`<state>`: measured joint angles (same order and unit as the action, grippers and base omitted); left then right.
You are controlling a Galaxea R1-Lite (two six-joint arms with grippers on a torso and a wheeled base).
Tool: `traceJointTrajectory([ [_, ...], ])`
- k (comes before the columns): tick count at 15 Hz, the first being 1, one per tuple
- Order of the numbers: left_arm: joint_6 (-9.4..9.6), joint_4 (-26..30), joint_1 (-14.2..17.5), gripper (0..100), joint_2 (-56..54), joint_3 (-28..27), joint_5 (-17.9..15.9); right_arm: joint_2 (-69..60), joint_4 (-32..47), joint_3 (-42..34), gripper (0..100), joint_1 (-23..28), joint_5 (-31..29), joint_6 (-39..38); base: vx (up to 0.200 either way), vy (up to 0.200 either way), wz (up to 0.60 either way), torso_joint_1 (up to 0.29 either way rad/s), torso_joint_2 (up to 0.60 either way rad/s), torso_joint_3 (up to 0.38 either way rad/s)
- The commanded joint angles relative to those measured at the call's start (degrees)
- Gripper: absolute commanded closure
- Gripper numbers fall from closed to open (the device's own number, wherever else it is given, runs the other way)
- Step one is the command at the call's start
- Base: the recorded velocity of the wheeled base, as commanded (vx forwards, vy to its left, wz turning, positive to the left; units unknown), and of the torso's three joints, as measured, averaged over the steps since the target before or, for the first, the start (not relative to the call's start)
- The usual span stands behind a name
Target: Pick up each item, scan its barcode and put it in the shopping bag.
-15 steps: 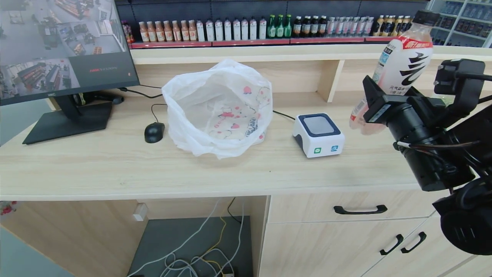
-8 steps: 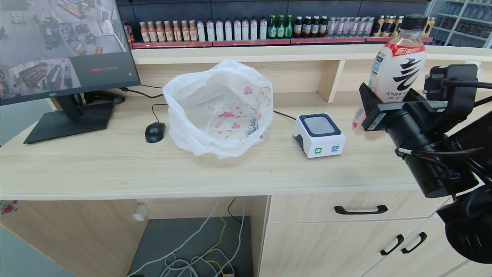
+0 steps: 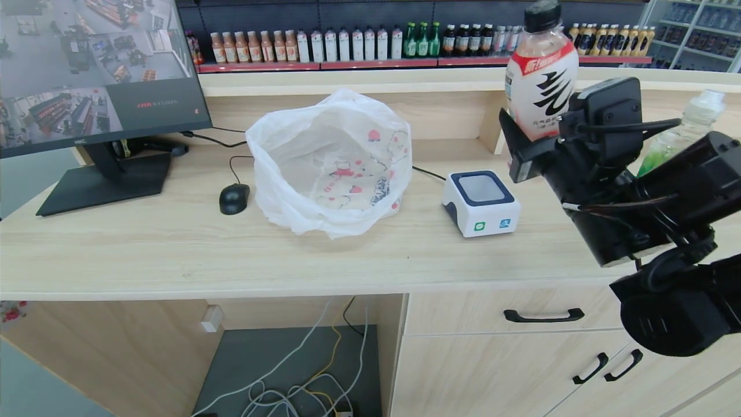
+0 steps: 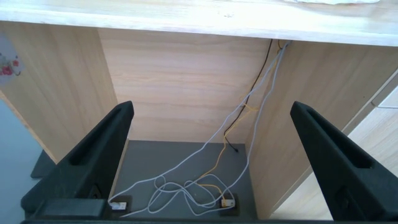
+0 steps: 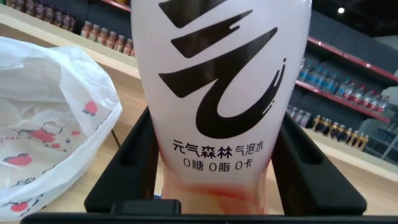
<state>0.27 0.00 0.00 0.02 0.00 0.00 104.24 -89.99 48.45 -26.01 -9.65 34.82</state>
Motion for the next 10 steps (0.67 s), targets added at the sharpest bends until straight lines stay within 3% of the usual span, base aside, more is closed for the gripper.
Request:
traceJointTrajectory([
  [1, 0.00, 0.0, 0.0, 0, 0.0, 0.0, 0.0, 3.2, 0.0, 4.4, 100, 0.3, 2.7, 2.8, 0.000, 0.000, 0.00, 0.000, 0.00, 0.000],
  [5, 0.00, 0.0, 0.0, 0, 0.0, 0.0, 0.0, 6.2, 0.0, 6.7, 100, 2.7, 10.0, 6.4, 0.000, 0.000, 0.00, 0.000, 0.00, 0.000],
  [10, 0.00, 0.0, 0.0, 0, 0.0, 0.0, 0.0, 9.8, 0.0, 9.7, 100, 5.3, 24.1, 13.0, 0.000, 0.000, 0.00, 0.000, 0.00, 0.000],
])
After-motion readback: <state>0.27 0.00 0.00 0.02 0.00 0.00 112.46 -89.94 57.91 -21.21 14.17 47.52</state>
